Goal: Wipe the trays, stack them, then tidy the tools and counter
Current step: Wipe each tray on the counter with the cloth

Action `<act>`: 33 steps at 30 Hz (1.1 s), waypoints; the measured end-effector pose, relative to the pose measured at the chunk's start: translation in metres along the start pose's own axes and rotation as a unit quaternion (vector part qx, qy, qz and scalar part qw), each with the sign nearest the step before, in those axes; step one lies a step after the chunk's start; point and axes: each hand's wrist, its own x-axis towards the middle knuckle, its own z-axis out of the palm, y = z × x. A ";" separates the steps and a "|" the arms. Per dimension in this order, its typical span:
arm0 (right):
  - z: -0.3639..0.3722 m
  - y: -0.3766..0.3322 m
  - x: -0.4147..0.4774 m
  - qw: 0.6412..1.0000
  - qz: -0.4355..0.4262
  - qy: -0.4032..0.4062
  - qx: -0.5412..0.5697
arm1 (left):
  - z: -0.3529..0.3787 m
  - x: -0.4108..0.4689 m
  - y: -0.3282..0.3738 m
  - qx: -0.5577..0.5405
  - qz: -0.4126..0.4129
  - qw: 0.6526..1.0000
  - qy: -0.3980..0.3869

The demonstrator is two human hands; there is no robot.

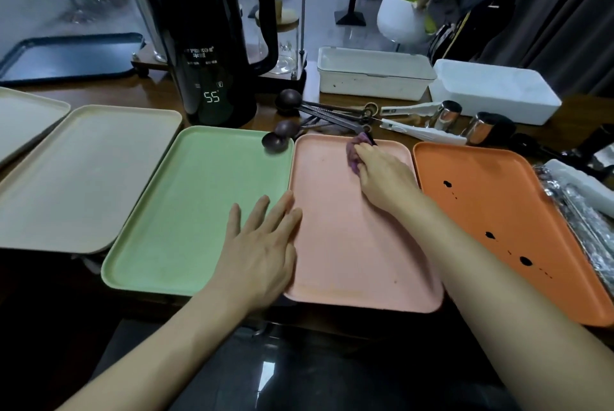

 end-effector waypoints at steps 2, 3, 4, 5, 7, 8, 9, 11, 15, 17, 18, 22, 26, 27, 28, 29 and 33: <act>0.001 0.001 -0.004 1.000 0.010 0.015 0.014 | -0.001 0.002 0.001 -0.005 -0.001 1.000 -0.014; 0.002 -0.004 -0.006 0.999 0.017 0.017 0.025 | -0.002 0.003 0.002 -0.008 -0.002 1.000 -0.021; 0.004 -0.011 -0.010 0.999 0.017 0.013 0.036 | -0.002 0.003 0.002 -0.013 -0.001 1.000 -0.023; 0.006 -0.020 -0.017 0.999 0.008 0.003 0.044 | -0.003 0.003 0.002 -0.017 0.000 1.000 -0.020; 0.012 -0.037 -0.040 0.998 -0.030 -0.018 0.057 | -0.003 0.002 0.001 -0.022 0.001 1.000 -0.022; 0.015 -0.044 -0.054 0.996 -0.053 -0.027 0.067 | -0.004 0.002 0.001 -0.024 -0.001 0.999 -0.024; 0.015 -0.050 -0.069 0.993 -0.076 -0.037 0.077 | -0.004 0.002 0.002 -0.030 -0.001 0.999 -0.023; 0.012 -0.053 -0.099 0.987 -0.111 -0.066 0.098 | -0.007 0.002 0.001 -0.038 0.000 0.999 -0.020; -0.015 -0.029 -0.157 0.970 -0.157 -0.134 0.126 | -0.007 0.002 -0.001 -0.023 0.009 0.999 -0.024; -0.022 -0.028 -0.168 0.964 -0.174 -0.144 0.140 | -0.006 0.002 -0.001 -0.026 0.007 0.999 -0.023; -0.021 -0.035 -0.166 0.962 -0.179 -0.142 0.150 | -0.005 0.003 -0.001 -0.027 0.007 0.999 -0.021; -0.008 -0.066 -0.152 0.952 -0.221 -0.161 0.140 | -0.003 0.004 -0.001 -0.016 0.007 1.000 -0.021; -0.008 -0.062 -0.149 0.939 -0.274 -0.166 0.126 | -0.006 0.006 -0.001 -0.028 -0.006 0.999 -0.027; -0.012 -0.058 -0.151 0.937 -0.281 -0.171 0.121 | -0.006 0.006 0.000 -0.026 -0.010 0.999 -0.026; -0.016 -0.050 -0.154 0.936 -0.281 -0.174 0.121 | -0.006 0.006 0.001 -0.022 -0.014 0.999 -0.025; -0.021 -0.037 -0.157 0.936 -0.278 -0.174 0.125 | -0.006 0.006 0.001 -0.018 -0.019 0.999 -0.025; -0.045 0.018 -0.176 0.939 -0.273 -0.182 0.103 | -0.008 0.006 0.005 -0.007 -0.035 0.999 -0.036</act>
